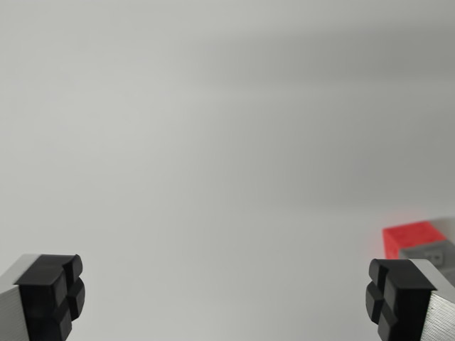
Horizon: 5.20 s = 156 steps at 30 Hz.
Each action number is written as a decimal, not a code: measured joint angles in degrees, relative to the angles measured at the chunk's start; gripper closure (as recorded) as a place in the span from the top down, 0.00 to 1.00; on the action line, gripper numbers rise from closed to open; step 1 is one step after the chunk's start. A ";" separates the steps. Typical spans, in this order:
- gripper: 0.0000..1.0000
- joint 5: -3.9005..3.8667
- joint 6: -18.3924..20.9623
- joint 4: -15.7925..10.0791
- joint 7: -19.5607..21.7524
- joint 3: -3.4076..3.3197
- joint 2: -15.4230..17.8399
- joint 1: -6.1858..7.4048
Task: Destack cube
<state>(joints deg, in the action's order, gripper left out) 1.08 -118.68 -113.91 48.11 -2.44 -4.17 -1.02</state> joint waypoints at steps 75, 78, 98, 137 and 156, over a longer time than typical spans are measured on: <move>1.00 -0.04 -10.05 -13.64 -13.22 -3.92 3.00 -3.07; 1.00 -0.05 -11.10 -14.84 -14.69 -4.32 3.09 -3.49; 1.00 -0.10 -17.21 -21.07 -23.35 -6.80 3.17 -5.86; 1.00 2.46 -32.11 -29.78 -47.57 -11.68 -3.50 -13.72; 1.00 8.45 -40.62 -29.32 -52.54 -9.49 -12.93 -15.19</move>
<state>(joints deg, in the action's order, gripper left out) 9.53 -159.30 -143.22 -4.43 -11.93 -17.10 -16.21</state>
